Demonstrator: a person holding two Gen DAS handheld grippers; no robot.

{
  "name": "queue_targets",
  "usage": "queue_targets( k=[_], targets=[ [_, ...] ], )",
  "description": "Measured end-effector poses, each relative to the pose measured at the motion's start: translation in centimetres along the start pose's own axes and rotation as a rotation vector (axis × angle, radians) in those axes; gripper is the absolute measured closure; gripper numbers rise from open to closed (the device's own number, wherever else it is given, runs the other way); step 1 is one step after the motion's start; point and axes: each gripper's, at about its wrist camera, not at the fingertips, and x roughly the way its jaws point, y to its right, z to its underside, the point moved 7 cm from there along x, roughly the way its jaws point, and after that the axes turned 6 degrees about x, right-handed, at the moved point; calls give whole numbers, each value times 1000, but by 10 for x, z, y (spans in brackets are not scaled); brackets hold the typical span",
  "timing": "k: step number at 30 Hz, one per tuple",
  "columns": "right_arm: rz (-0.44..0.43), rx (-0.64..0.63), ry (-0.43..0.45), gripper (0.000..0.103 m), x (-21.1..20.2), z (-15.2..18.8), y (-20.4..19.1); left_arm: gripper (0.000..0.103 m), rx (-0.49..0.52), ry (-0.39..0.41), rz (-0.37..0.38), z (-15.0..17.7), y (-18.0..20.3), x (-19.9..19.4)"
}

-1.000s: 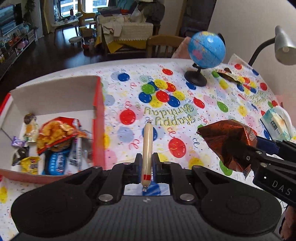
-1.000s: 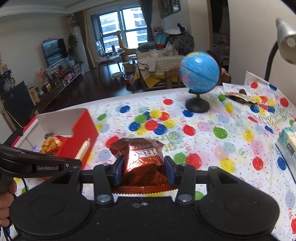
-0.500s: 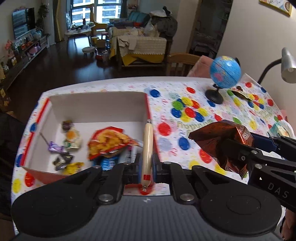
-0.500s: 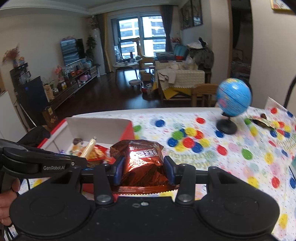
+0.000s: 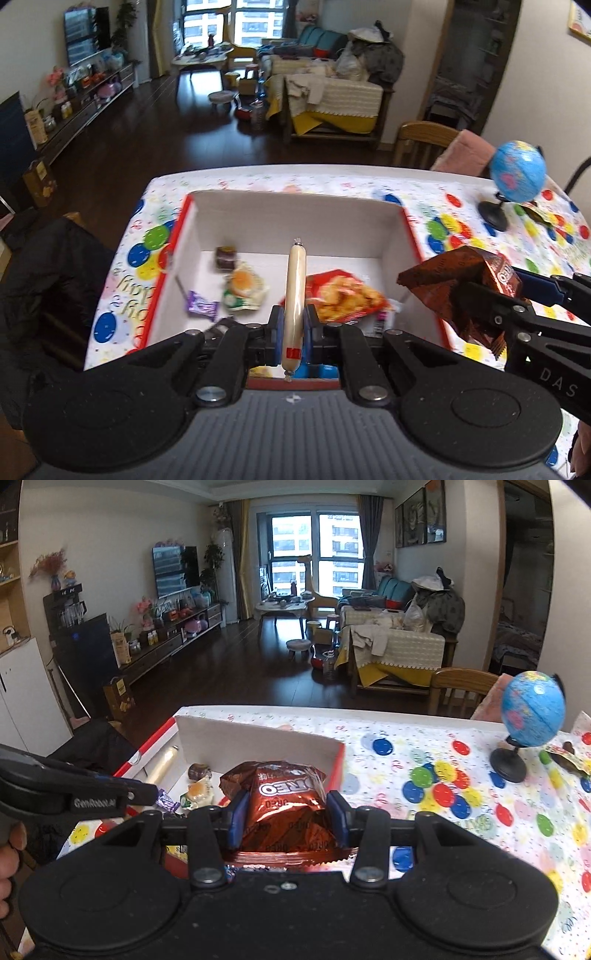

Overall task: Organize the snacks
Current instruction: 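Carry the wooden stick with the left tool while the right tool carries the brown packet to the box, then open both tools to drop the stick and brown packet into the box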

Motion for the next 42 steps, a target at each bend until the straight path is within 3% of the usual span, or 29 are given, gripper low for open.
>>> queue_targets(
  k=[13, 24, 36, 42],
  targets=[
    [17, -40, -88, 60, 66, 12, -30, 92, -17, -94, -54, 5, -49, 64],
    [23, -22, -163, 56, 84, 41, -29, 92, 18, -138, -56, 23, -44, 86],
    [5, 27, -130, 35, 63, 46, -23, 89, 43, -121, -48, 30, -29, 66],
    [-3, 74, -86, 24, 41, 40, -15, 72, 40, -88, -34, 30, -20, 45]
  ],
)
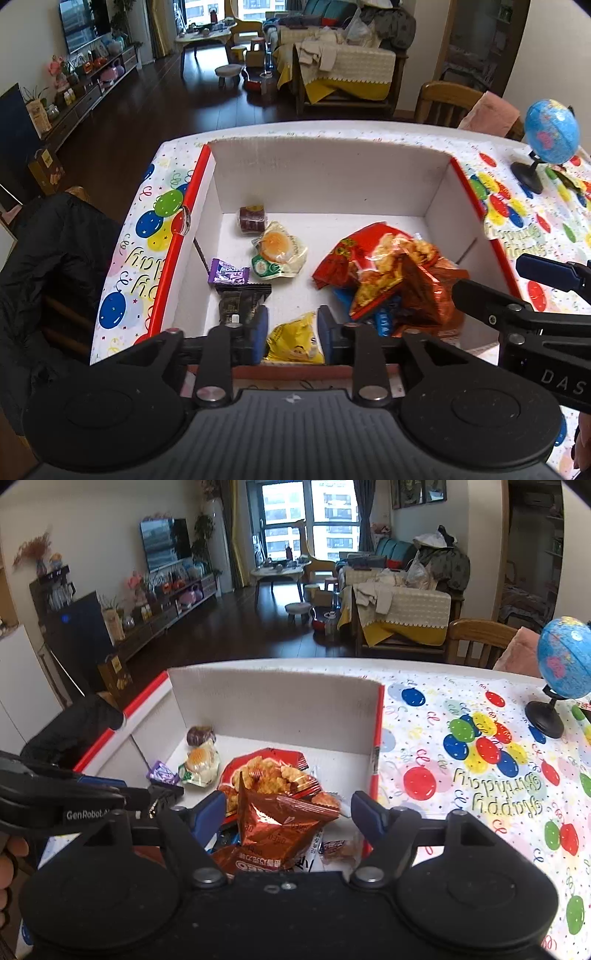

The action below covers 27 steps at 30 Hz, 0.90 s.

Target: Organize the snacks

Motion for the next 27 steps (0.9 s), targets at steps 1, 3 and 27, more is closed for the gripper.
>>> queue_targets(
  k=[1, 3, 27],
  targets=[
    [-3, 5, 7, 23, -4, 0, 1, 69, -1, 4, 3, 0, 1, -4],
    [-6, 11, 18, 22, -13, 0, 2, 56, -1, 12, 9, 1, 4, -11],
    [-35, 114, 147, 0, -86, -6, 11, 7, -34, 147, 76, 7, 16, -89]
  ],
)
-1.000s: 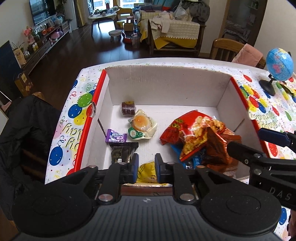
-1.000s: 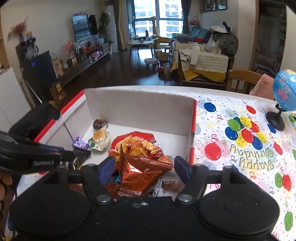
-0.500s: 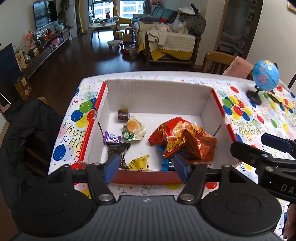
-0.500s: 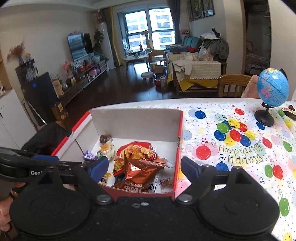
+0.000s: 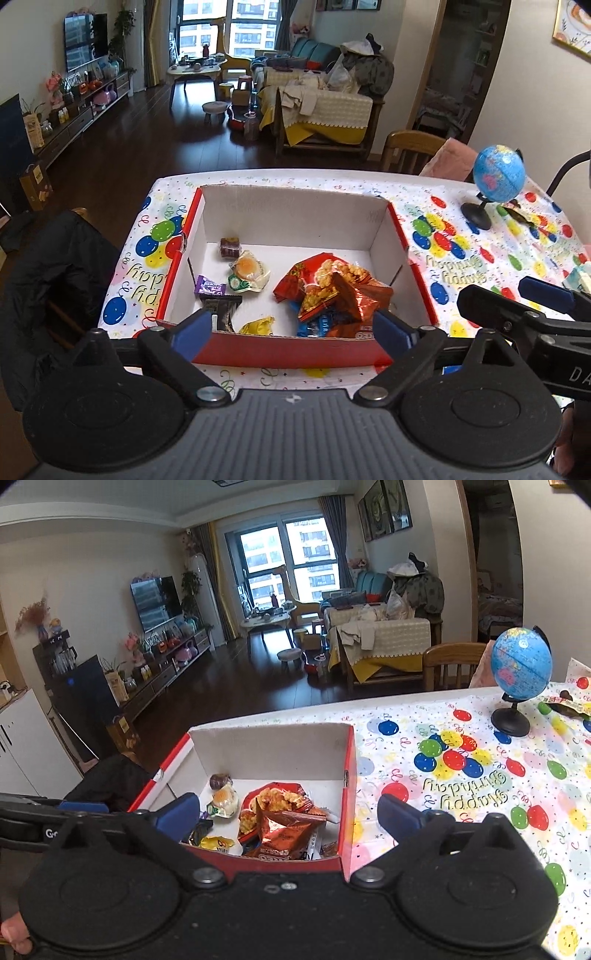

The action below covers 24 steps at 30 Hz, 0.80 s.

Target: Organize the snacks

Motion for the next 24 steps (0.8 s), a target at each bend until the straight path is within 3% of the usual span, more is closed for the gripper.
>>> queue_targets(
  k=[8, 17, 24],
  targets=[
    [-2, 17, 23, 0, -13, -4, -3, 4, -22, 21, -9, -1, -2, -22],
    [1, 18, 22, 0, -22, -7, -7, 4, -23, 7, -89, -3, -7, -37],
    [18, 23, 31, 0, -29, -8, -10, 4, -35, 7, -97, -4, -9, -45]
  ],
)
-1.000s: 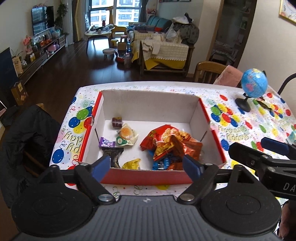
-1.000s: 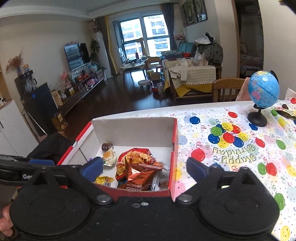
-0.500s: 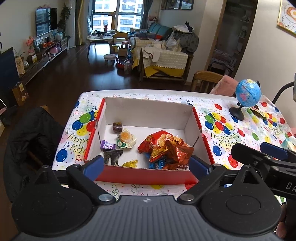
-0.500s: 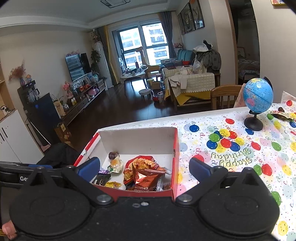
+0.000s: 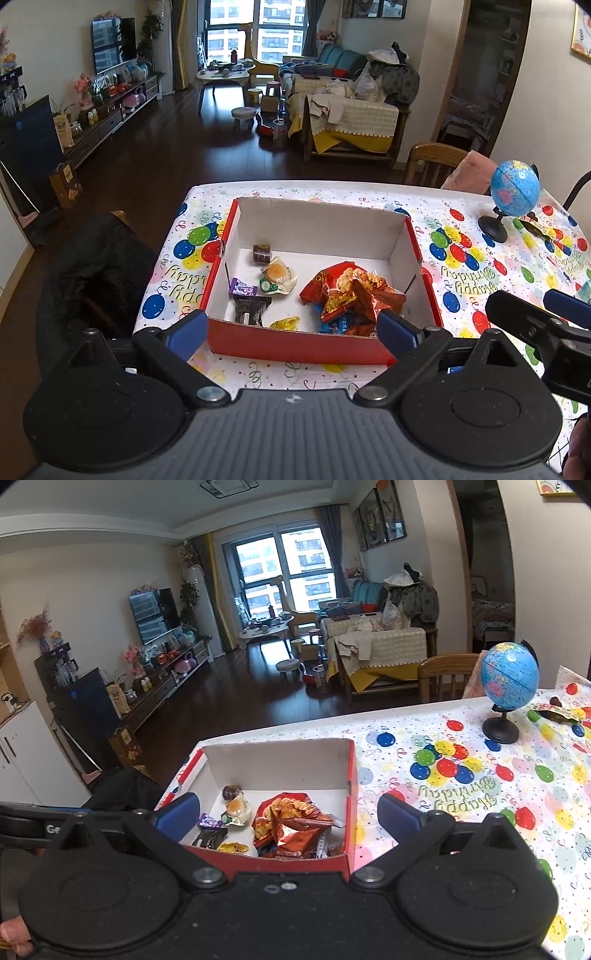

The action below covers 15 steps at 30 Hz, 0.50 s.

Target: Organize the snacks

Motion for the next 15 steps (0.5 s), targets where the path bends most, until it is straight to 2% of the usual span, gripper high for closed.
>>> queue_targets(
  k=[15],
  targets=[
    [8, 2, 1, 0, -4, -1, 0, 4, -15, 43, 8, -7, 0, -13]
  ],
)
